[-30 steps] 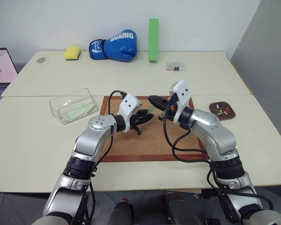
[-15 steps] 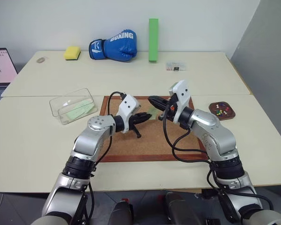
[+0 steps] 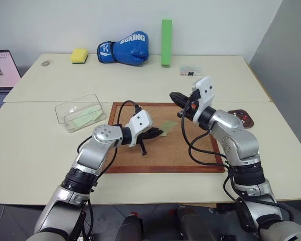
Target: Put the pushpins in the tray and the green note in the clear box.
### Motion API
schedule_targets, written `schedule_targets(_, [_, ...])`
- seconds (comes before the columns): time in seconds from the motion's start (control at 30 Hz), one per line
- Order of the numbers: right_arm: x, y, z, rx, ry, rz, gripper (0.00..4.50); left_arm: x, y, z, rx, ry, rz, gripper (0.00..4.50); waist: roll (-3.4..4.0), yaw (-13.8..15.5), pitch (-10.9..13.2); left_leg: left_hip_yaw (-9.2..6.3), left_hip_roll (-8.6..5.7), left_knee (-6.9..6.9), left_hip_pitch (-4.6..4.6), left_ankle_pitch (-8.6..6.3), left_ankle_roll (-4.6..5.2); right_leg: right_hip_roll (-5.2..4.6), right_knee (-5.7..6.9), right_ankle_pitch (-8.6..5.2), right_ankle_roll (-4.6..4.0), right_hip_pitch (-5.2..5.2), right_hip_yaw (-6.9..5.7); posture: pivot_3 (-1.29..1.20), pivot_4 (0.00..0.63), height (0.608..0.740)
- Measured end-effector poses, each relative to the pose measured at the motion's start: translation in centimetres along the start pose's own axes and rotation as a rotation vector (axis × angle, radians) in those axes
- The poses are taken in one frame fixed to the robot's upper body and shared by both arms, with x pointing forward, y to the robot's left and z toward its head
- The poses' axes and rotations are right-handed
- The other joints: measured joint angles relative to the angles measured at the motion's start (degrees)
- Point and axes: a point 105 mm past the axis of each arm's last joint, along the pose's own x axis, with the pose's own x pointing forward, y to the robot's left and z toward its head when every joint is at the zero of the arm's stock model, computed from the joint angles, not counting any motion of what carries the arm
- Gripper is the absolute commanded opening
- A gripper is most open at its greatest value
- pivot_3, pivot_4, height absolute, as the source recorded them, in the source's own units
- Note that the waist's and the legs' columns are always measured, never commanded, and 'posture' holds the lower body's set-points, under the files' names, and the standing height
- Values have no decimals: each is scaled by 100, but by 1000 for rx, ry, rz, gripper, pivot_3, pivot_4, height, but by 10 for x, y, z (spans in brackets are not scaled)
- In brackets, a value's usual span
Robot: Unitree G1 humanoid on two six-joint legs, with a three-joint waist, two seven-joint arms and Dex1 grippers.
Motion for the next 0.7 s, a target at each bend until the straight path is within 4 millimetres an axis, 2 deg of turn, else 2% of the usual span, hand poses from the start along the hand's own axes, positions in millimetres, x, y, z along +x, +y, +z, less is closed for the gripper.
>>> schedule_targets(0.1, [-13, -36, -17, -19, 59, -173, 0, 2, -12, 23, 11, -92, -62, 11, 0, -4, 0, 1, -1, -2, -2, 0, 0, 0, -1, 0, 0, -1, 2, 0, 150, 740])
schedule_targets(0.17, [-25, -59, -28, -31, 97, -279, 0, 2, -17, 30, 23, -109, -88, 11, 0, -6, 0, 1, -1, -3, 0, 0, 0, 0, -1, 0, 0, -2, 2, 0, 150, 740])
schedule_targets(0.43, [-87, -156, -57, 21, 198, -708, 0, 3, -19, 29, 19, -105, -95, 11, 0, -24, 0, 10, -2, -2, 11, 0, 1, 1, 2, 1, 1, 3, 12, 0, 150, 740])
schedule_targets(0.5, [-97, -168, -64, 49, 218, -756, 0, 4, -20, 27, 23, -94, -95, 11, 1, -35, 0, 13, -3, -3, 12, 0, 1, 2, 1, 1, 1, 3, 15, 0, 150, 740])
schedule_targets(0.6, [-100, -173, -76, 101, 241, -766, 0, 5, -19, 24, 32, -80, -84, 11, 1, -62, 1, 16, -2, -4, 17, 0, 2, 3, 3, 1, 1, 3, 19, 0, 150, 740])
schedule_targets(0.67, [-99, -173, -81, 125, 250, -759, 489, 5, -18, 23, 27, -74, -80, 0, 2, -64, 1, 16, -2, -3, 18, 0, 2, 3, 5, 1, 1, 3, 19, 0, 150, 740])
schedule_targets(0.7, [-98, -173, -83, 137, 249, -755, 549, 6, -17, 22, 24, -72, -77, 0, 2, -64, 1, 17, -2, -2, 17, 0, 2, 3, 6, 1, 1, 4, 19, 0, 150, 740])
